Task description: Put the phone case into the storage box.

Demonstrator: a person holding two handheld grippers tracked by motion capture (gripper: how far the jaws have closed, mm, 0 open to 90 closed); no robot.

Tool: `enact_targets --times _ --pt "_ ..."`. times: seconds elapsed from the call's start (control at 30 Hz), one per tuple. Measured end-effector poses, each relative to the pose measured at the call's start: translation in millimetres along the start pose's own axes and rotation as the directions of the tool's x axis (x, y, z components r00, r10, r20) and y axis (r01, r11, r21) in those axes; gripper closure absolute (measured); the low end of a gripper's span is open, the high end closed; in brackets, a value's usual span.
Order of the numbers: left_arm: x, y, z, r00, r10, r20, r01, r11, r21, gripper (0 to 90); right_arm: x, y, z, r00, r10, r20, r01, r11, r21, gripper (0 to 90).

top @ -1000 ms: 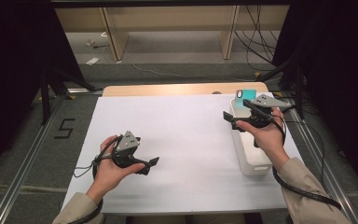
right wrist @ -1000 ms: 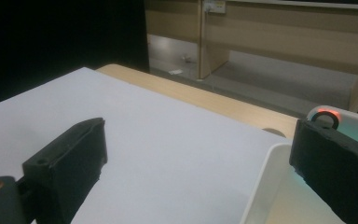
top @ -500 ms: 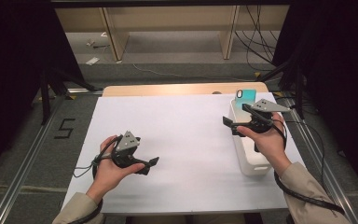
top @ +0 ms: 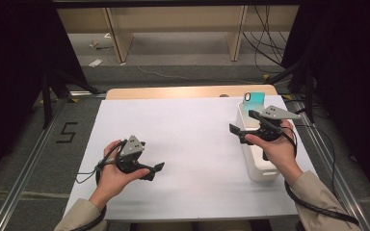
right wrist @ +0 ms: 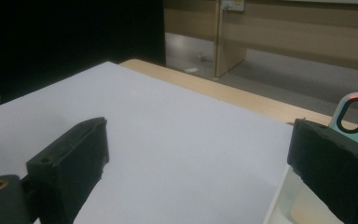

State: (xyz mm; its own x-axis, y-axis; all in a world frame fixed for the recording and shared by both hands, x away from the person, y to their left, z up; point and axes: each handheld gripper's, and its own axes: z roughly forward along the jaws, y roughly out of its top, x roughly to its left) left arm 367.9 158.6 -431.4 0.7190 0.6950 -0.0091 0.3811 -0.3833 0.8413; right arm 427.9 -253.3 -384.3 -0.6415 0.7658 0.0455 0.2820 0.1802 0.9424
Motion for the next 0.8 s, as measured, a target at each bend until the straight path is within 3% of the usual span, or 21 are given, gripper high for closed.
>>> enact_targets --times 0.8 --pt "4.0 -3.3 -4.0 0.9993 -0.028 -0.025 0.028 0.9996 -0.009 0.3 10.9 -5.9 -10.4 0.9993 -0.004 -0.037 0.004 1.0000 0.001 10.2"
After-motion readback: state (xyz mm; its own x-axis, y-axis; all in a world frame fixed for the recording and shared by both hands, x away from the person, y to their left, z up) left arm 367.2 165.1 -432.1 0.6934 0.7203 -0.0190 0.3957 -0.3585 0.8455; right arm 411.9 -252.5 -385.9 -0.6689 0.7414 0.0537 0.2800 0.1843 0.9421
